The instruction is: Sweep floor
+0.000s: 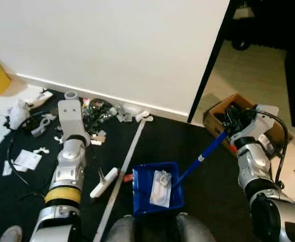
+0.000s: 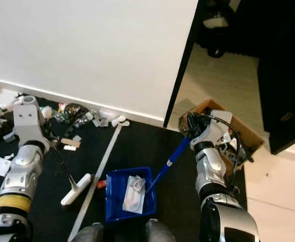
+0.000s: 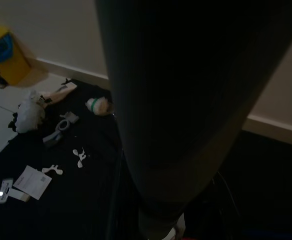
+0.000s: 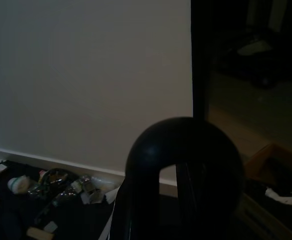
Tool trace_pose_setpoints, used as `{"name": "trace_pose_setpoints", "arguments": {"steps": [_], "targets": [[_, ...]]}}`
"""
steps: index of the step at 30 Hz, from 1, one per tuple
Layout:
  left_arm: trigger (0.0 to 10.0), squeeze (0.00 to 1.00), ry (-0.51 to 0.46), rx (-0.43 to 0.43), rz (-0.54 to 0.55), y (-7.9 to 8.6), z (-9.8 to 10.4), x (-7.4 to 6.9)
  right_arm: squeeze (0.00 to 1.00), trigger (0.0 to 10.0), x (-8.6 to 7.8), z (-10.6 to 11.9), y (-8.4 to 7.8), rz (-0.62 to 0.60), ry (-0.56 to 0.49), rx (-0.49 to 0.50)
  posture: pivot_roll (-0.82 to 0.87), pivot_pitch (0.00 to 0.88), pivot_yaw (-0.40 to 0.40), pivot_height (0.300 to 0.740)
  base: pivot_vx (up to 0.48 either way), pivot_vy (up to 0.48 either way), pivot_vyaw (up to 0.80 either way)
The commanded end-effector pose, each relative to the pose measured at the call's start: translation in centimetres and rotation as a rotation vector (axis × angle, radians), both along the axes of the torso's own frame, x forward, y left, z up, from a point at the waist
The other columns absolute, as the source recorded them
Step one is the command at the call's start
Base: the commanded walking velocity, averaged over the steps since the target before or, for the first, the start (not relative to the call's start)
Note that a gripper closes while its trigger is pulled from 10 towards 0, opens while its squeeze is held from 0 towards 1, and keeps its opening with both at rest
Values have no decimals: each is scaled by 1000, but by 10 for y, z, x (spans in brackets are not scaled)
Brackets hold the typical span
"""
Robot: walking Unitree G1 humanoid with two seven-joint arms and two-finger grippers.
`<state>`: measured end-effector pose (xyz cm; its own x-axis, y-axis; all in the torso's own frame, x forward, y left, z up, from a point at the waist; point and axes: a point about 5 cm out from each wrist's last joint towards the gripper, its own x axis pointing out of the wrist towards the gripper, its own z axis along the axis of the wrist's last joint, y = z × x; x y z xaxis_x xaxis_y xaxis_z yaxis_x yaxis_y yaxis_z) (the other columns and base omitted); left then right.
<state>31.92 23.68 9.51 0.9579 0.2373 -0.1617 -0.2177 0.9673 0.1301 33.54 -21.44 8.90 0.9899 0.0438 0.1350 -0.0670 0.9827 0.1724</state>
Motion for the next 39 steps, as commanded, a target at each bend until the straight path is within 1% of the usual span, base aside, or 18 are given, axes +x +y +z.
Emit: {"name": "trace_pose_setpoints", "arguments": {"steps": [1,8,9,12,14,17,24,37,39], "targets": [[10000,0,9,34,0,3,2,1,0,10000,4,7,2,-2,-26,12,52,101,-40,740,0,-480,0],[10000,0,11,45,0,1,2,1,0,10000,4,7,3,-4,-26,15,54,105,-39,740,0,-480,0],[10000,0,7,31,18,2,2,1,0,10000,4,6,3,-5,-25,15,54,105,-39,740,0,0,0],[10000,0,18,45,23,3,1,1,0,10000,3,5,3,-7,-22,17,54,105,-40,740,0,0,0],[10000,0,19,28,40,3,0,1,0,10000,3,5,3,-7,-23,17,54,105,-40,740,0,0,0],[10000,0,23,36,34,3,-1,0,0,10000,3,4,4,-6,-24,17,52,104,-40,740,0,0,0],[10000,0,18,63,19,4,2,2,0,10000,1,2,2,-26,-15,10,54,104,-39,740,0,465,0],[10000,0,14,84,10,7,5,3,0,10000,-4,-5,-3,-53,9,2,53,98,-33,740,0,480,0],[10000,0,12,99,0,7,6,4,0,10000,-5,-5,-4,-59,9,2,53,95,-32,740,0,0,0]]}}
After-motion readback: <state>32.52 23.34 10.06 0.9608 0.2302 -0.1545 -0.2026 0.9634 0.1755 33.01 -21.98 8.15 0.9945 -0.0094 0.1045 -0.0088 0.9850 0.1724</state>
